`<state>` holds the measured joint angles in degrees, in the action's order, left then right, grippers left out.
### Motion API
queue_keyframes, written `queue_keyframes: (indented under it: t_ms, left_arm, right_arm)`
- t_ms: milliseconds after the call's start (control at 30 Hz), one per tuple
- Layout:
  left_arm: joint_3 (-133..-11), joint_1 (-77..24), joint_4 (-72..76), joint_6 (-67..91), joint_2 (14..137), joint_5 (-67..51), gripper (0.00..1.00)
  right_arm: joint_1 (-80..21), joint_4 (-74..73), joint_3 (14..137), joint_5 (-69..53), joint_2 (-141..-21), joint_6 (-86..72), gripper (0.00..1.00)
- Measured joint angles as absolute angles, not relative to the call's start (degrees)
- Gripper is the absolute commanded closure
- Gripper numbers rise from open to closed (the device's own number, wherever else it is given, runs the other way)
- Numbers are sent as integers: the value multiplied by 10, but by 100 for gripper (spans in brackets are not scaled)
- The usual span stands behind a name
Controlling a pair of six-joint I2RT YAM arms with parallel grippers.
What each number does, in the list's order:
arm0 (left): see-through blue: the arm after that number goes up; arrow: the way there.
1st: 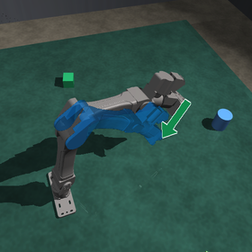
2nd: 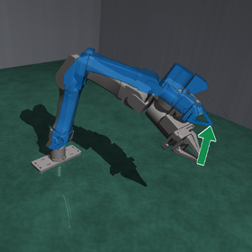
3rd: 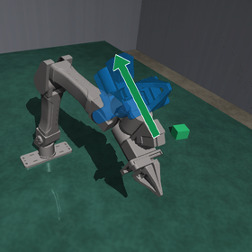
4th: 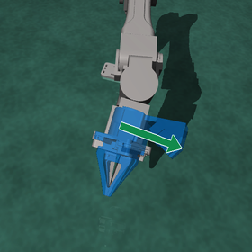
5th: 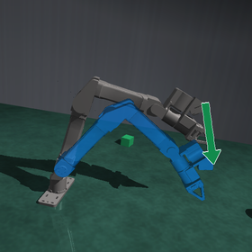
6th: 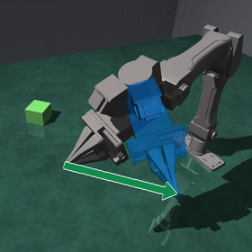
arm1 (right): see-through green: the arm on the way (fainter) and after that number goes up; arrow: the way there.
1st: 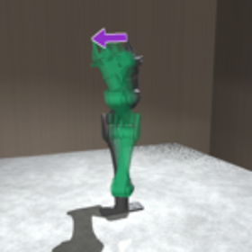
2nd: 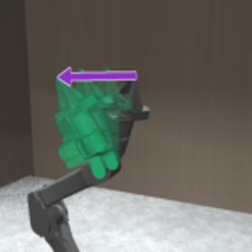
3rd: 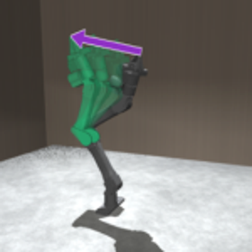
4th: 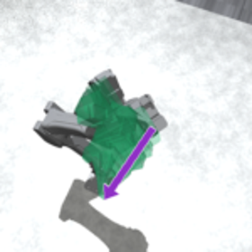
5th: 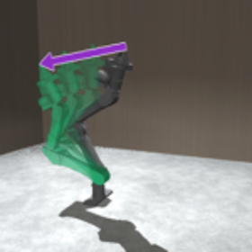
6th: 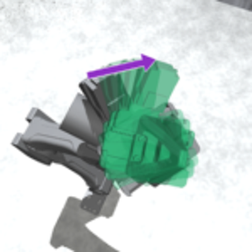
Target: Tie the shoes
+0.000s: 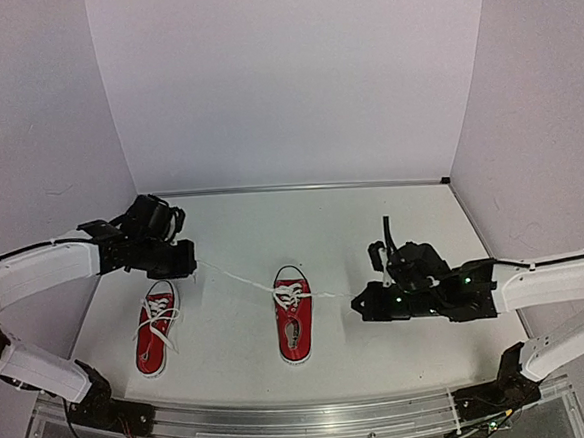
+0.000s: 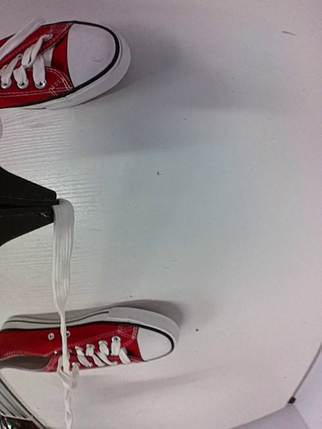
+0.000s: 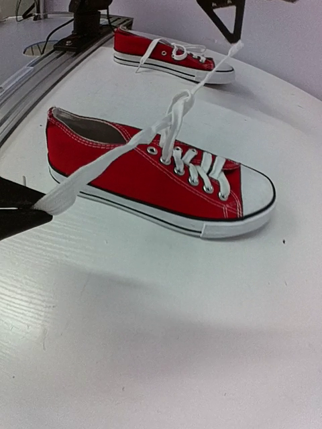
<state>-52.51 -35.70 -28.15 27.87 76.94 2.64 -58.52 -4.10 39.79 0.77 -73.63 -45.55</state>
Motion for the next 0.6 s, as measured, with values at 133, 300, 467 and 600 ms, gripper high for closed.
queue_keyframes:
  t_ms: [133, 300, 467, 600]
  left_arm:
    - [-525, -339, -305, 325, 726, 43, 100]
    - [-522, -317, -344, 373, 741, 52, 100]
    - [-491, -295, -351, 406, 769, 57, 100]
    - [-473, -275, -358, 418, 780, 58, 100]
  right_arm:
    - [-585, -39, 343, 41, -681, -514, 100]
    - [-584, -57, 284, 87, -642, -611, 100]
    - [-584, -117, 261, 139, -611, -705, 100]
    - [-584, -183, 261, 177, -596, -779, 100]
